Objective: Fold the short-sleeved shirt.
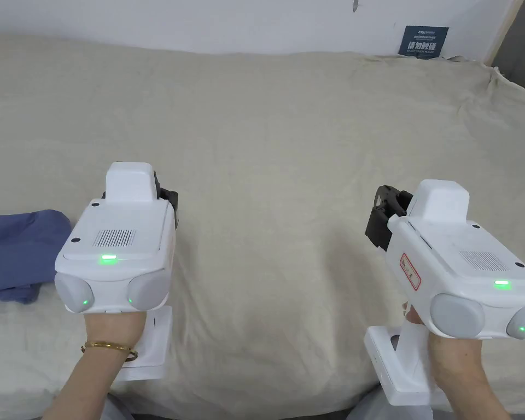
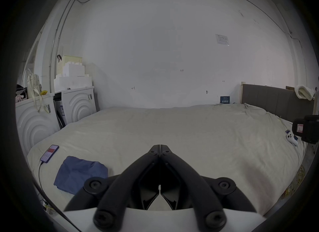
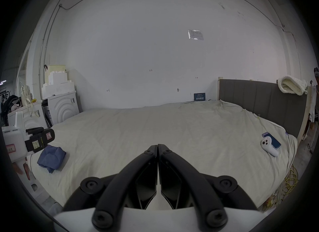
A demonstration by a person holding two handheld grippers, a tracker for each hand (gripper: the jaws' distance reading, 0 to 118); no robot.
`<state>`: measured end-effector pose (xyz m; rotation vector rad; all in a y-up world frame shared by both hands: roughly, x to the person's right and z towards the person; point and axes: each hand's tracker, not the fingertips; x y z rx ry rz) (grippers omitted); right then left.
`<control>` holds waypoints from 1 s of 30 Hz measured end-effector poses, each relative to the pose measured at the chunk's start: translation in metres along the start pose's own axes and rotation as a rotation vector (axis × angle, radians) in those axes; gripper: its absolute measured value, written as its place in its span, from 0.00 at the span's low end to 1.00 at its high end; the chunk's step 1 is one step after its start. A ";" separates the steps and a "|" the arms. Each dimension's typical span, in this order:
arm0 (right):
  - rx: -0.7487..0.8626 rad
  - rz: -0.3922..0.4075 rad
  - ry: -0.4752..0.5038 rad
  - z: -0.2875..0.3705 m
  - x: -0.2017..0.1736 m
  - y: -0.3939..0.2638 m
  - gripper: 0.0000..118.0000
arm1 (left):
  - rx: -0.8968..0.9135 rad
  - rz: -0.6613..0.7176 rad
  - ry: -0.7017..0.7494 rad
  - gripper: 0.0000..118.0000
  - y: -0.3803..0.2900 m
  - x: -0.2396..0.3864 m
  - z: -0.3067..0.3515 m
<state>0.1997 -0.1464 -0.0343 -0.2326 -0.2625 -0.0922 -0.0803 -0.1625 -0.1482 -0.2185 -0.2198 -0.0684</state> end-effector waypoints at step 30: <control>0.041 0.015 0.021 0.018 -0.010 0.002 0.00 | -0.001 -0.017 -0.012 0.00 -0.012 -0.003 0.019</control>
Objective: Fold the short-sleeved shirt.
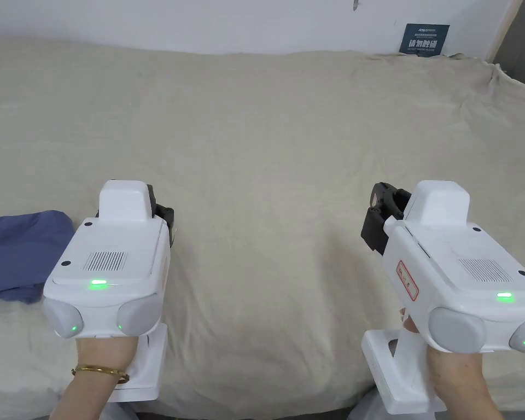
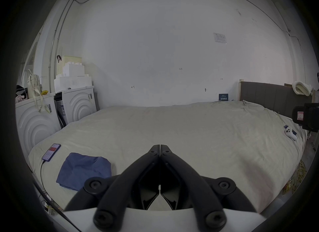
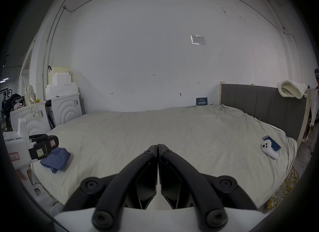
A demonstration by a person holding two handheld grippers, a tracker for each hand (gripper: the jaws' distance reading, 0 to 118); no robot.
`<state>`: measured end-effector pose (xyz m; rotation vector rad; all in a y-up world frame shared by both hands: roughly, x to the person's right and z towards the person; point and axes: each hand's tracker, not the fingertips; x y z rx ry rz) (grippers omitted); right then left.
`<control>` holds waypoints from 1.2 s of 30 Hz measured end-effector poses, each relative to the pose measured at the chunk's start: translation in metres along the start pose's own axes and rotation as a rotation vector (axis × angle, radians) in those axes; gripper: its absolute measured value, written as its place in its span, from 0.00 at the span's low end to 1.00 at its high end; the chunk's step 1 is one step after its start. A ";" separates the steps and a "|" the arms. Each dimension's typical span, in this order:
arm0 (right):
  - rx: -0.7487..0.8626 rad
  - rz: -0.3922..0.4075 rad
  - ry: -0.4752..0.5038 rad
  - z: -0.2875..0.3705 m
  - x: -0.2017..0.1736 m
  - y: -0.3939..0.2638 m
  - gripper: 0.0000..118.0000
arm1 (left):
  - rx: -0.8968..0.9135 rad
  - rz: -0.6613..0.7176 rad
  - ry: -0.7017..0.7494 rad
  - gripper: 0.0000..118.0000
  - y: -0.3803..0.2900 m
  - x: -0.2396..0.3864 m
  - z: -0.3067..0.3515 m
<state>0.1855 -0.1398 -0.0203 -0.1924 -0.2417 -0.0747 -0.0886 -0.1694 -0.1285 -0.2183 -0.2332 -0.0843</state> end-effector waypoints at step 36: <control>-0.003 0.007 0.009 0.006 -0.002 -0.001 0.00 | 0.002 -0.014 -0.010 0.00 0.001 0.006 0.004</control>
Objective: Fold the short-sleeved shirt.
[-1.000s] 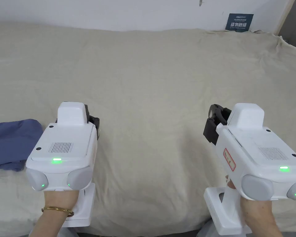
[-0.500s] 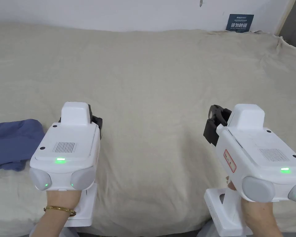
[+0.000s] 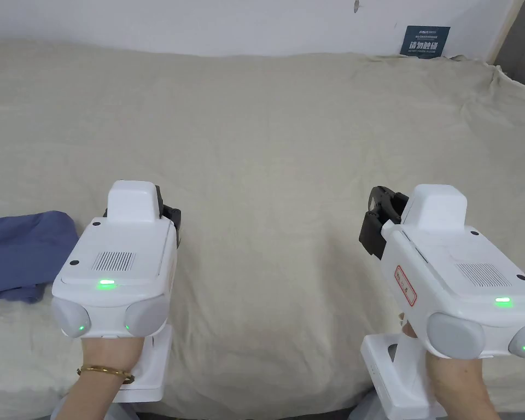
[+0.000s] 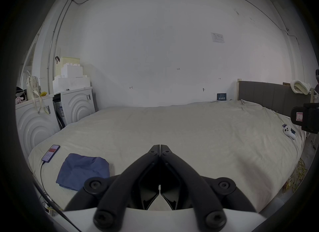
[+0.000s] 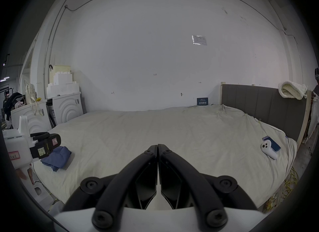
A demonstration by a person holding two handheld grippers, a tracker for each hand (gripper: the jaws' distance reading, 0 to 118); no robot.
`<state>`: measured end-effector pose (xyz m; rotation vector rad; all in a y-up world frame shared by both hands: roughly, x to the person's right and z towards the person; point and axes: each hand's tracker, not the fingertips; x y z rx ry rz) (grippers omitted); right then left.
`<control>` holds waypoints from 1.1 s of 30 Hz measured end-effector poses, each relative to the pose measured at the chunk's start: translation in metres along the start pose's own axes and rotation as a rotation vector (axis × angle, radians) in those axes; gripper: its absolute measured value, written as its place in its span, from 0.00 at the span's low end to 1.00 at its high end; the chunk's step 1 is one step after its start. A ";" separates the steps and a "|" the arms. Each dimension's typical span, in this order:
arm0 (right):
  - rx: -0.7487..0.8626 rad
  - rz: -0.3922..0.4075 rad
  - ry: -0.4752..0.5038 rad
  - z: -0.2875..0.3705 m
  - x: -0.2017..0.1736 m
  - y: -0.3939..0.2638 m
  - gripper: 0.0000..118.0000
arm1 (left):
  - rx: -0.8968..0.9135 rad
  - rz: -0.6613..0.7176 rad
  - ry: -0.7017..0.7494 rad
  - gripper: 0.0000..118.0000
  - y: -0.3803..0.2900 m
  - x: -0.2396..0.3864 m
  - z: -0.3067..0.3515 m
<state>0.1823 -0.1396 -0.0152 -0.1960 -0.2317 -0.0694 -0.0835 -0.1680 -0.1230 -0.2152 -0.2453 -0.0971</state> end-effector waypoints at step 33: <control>0.006 -0.001 0.001 0.003 -0.002 0.001 0.00 | 0.006 -0.012 -0.018 0.00 0.000 0.007 0.003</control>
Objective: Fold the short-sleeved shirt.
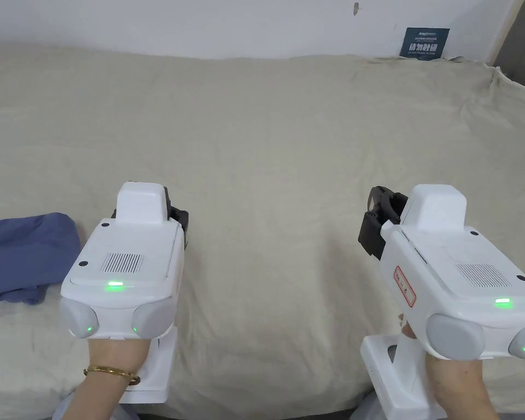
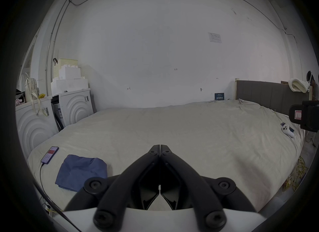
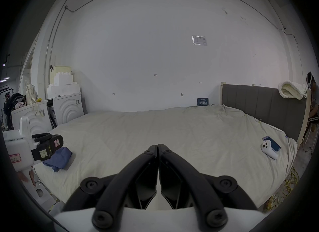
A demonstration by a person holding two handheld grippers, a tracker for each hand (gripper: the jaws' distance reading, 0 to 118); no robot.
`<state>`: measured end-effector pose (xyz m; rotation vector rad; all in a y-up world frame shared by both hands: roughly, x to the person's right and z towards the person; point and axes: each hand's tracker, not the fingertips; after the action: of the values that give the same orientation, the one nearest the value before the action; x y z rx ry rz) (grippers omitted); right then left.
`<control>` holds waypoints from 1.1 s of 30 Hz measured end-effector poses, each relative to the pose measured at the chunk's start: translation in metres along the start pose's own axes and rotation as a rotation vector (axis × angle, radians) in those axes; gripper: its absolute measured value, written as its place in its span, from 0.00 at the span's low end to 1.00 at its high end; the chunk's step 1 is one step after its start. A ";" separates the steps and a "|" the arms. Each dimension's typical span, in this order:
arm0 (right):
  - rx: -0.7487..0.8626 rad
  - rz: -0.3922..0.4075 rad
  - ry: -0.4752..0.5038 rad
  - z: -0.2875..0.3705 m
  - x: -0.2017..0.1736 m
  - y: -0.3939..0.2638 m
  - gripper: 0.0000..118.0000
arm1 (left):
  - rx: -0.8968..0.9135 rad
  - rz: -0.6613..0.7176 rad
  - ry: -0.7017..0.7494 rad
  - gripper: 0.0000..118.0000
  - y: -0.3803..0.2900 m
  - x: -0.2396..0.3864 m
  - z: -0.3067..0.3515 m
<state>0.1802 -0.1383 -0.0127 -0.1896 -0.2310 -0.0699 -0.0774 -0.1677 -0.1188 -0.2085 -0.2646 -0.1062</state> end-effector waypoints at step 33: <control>-0.435 -0.277 -0.099 0.023 0.013 0.032 1.00 | -0.253 0.091 0.069 1.00 -0.068 -0.022 0.038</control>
<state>0.1912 -0.1028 0.0062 -0.5948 -0.3383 -0.3879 -0.1169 -0.2240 -0.0762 -0.4672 -0.1721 -0.0562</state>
